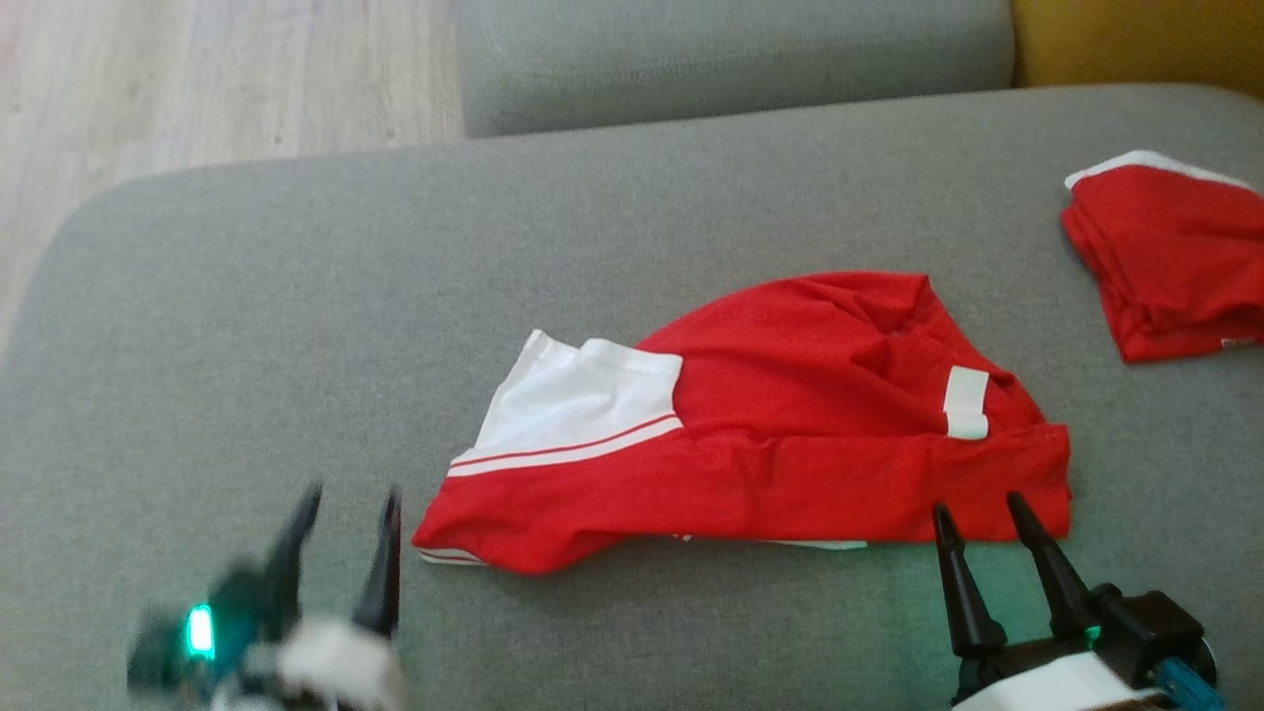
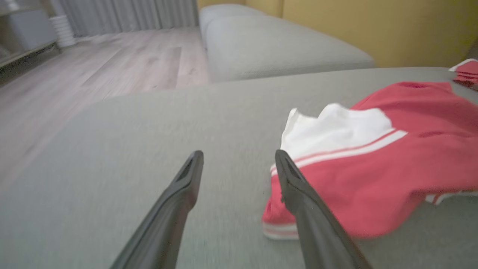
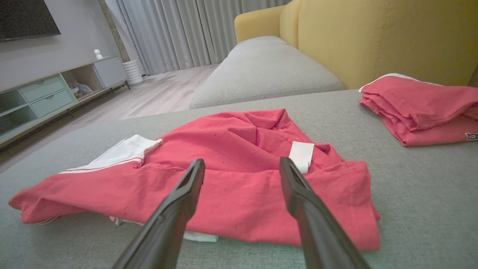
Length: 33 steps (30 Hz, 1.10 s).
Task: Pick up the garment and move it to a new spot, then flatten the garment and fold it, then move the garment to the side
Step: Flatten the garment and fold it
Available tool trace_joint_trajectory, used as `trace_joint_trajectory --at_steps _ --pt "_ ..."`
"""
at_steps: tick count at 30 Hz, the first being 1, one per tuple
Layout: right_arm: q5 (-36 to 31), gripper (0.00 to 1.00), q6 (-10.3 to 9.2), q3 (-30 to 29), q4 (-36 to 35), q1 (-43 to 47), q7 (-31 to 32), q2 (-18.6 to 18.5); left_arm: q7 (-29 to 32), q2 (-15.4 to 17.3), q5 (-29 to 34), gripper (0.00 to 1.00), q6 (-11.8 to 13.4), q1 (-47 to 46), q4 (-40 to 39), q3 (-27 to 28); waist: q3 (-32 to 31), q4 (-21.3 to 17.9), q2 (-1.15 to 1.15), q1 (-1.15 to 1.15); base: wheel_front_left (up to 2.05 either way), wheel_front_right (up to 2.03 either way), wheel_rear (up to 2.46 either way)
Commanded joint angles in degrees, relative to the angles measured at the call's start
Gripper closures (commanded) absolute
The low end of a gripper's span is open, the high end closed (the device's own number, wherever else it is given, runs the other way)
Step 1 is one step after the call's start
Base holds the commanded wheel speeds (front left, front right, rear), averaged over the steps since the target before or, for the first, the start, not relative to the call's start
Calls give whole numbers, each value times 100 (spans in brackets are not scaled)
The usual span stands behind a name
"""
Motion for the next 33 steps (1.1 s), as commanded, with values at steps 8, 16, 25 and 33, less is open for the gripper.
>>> trace_joint_trajectory --at_steps 8,16,25,33 --pt "32 0 37 236 -219 -557 -22 -184 1725 650 319 0 -1072 -2755 -402 -203 581 -292 0 0 0 0 0" --pt "77 0 37 265 -206 -848 -22 -143 2660 311 35 0 -1945 -4009 1205 -547 1009 -758 0 0 0 0 0" --pt "121 0 37 247 -194 -1031 -22 -32 2759 150 2 0 -2240 -4439 2625 -821 1288 -1106 0 0 0 0 0" --pt "105 0 37 137 -175 -1004 -22 -14 2933 180 -576 100 -2387 -4390 2678 -1362 1225 -1097 0 0 0 0 0"
